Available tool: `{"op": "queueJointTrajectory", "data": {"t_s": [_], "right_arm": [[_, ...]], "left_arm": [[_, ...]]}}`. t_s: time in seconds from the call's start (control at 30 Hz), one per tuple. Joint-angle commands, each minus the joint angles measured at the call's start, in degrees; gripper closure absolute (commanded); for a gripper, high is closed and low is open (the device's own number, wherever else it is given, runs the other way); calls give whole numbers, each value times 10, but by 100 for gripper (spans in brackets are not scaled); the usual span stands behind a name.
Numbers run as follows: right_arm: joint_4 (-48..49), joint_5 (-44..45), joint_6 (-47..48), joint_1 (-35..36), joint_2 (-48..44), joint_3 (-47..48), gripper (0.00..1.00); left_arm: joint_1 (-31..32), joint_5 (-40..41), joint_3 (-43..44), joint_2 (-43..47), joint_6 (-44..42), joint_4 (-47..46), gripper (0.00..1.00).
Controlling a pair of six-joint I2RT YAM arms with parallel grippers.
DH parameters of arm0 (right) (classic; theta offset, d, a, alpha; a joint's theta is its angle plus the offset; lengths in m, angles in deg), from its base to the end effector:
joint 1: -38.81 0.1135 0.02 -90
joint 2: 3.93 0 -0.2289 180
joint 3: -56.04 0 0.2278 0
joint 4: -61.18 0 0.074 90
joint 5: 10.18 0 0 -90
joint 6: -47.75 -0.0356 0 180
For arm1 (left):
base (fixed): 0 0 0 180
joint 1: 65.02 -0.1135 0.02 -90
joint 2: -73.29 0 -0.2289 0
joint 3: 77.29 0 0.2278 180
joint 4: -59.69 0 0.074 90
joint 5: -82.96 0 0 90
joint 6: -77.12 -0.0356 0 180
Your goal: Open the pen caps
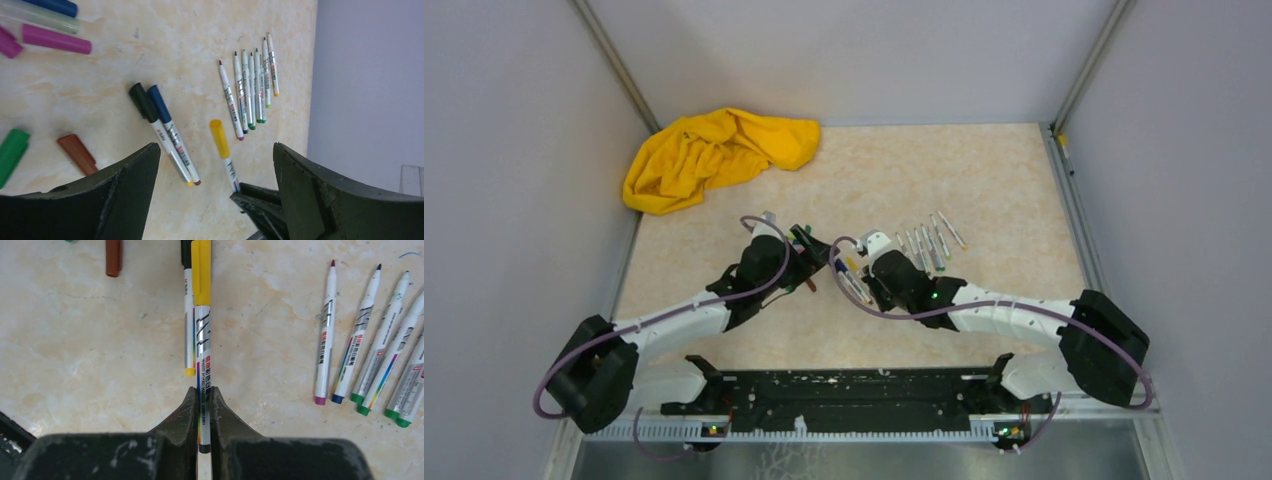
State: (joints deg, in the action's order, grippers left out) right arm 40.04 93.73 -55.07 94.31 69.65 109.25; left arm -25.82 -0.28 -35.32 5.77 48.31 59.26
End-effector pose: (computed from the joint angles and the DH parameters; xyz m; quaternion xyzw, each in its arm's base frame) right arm 0.1487 0.2013 0.1818 -0.2830 0.8611 0.1375 0.3993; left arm 0.1863 -0.1466 0.1803 -0.1917 0.8210 -0.3795 0.3810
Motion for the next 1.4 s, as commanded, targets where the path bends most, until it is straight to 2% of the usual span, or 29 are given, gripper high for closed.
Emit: {"op": "queueJointTrajectory", "data": {"t_s": [0.0, 0.2, 0.43, 0.53, 0.6, 0.8, 1.07, 1.1, 1.17, 1.37], "right_arm": [[8, 24, -26, 35, -30, 6, 100], [16, 48, -40, 66, -34, 6, 100], [25, 57, -46, 79, -39, 0, 100], [30, 58, -49, 83, -37, -3, 100], [32, 62, -51, 87, -37, -4, 100], [37, 67, -53, 89, -38, -6, 100], [49, 78, -58, 91, -40, -13, 100], [51, 79, -59, 93, -39, -13, 100], [53, 81, -58, 94, -41, -16, 100], [77, 75, -55, 95, -50, -29, 98]], "left_arm": [[21, -6, 42, -35, 18, -41, 12], [51, -1, 60, -87, 36, -52, 14], [59, 15, 45, -89, 50, -59, 19], [63, 21, 44, -87, 52, -60, 27], [67, 24, 47, -88, 52, -60, 36], [73, 24, 44, -96, 59, -66, 50], [76, 24, 34, -100, 64, -80, 76], [77, 23, 33, -101, 64, -83, 81], [78, 18, 29, -101, 62, -93, 99], [78, 0, 24, -105, 46, -121, 100]]}}
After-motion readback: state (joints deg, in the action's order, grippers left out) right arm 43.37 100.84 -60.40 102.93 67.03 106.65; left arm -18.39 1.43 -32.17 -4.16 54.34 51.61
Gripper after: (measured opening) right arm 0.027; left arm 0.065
